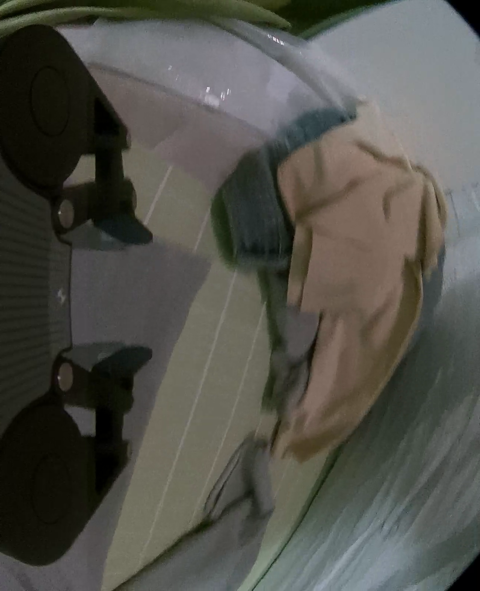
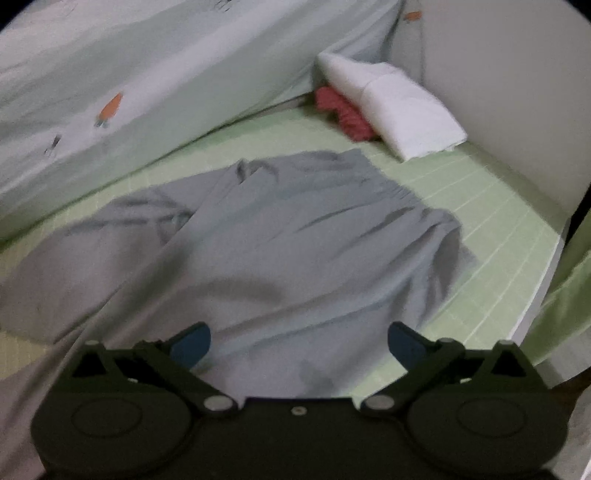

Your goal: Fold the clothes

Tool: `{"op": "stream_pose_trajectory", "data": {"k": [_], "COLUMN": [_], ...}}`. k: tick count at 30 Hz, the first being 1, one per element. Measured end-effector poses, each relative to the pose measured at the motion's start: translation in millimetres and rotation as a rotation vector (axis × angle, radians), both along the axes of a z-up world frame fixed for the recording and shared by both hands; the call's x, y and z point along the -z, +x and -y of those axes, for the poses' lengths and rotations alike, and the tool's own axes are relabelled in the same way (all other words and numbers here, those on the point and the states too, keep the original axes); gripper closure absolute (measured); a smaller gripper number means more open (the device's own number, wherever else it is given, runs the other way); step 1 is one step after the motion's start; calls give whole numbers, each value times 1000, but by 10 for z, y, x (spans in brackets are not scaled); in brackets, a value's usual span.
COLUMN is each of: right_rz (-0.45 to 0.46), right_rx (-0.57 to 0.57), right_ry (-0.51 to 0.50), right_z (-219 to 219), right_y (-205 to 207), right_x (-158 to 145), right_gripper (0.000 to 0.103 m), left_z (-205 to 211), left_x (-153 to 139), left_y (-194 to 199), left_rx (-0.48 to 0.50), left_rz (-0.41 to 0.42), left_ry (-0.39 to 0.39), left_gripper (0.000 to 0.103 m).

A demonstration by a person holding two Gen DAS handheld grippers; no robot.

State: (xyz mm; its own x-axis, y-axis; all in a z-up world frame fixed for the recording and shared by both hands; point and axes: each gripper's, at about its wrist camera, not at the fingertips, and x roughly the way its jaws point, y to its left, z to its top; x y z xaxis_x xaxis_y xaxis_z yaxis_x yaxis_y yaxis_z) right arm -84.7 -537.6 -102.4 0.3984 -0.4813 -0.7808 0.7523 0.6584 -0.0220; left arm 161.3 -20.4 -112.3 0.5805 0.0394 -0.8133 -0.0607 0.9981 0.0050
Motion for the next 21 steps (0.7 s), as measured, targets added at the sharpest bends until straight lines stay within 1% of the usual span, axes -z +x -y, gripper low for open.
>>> {"op": "stream_pose_trajectory", "data": {"k": [4, 9, 11, 12, 13, 15, 17, 18, 19, 20, 21], "right_rz": [-6, -13, -16, -17, -32, -60, -59, -65, -70, -76, -79], "right_rx": [41, 92, 112, 122, 99, 17, -77, -126, -175, -224, -260], "right_ry": [-14, -31, -38, -41, -42, -37, -17, 3, 23, 44, 42], "right_z": [522, 1175, 1436, 1566, 1683, 1878, 1983, 2009, 2035, 2061, 2062], "right_y": [-87, -196, -240, -261, -244, -181, -140, -121, -102, -84, -95], "right_x": [76, 170, 208, 227, 282, 413, 517, 577, 636, 695, 718], "right_gripper": [0, 0, 0, 3, 11, 17, 21, 28, 44, 53, 53], "left_z": [470, 1130, 1424, 1570, 1716, 2005, 2280, 2429, 2548, 2668, 2808], "left_x": [-21, -127, -138, -143, -144, -149, -177, -174, -165, -158, -160], "left_y": [-266, -703, -881, -969, -1050, -1212, -1375, -1460, -1524, -1589, -1659], "left_rx": [53, 63, 42, 32, 20, -3, -5, -6, -12, -18, -17], "left_rz": [-10, -9, -20, -26, -37, -57, -63, -68, -80, -92, -106], "left_ry": [-17, -21, -15, -12, -9, -2, -3, -2, 0, 1, -2], "left_gripper": [35, 29, 29, 29, 29, 29, 27, 27, 27, 27, 27]}}
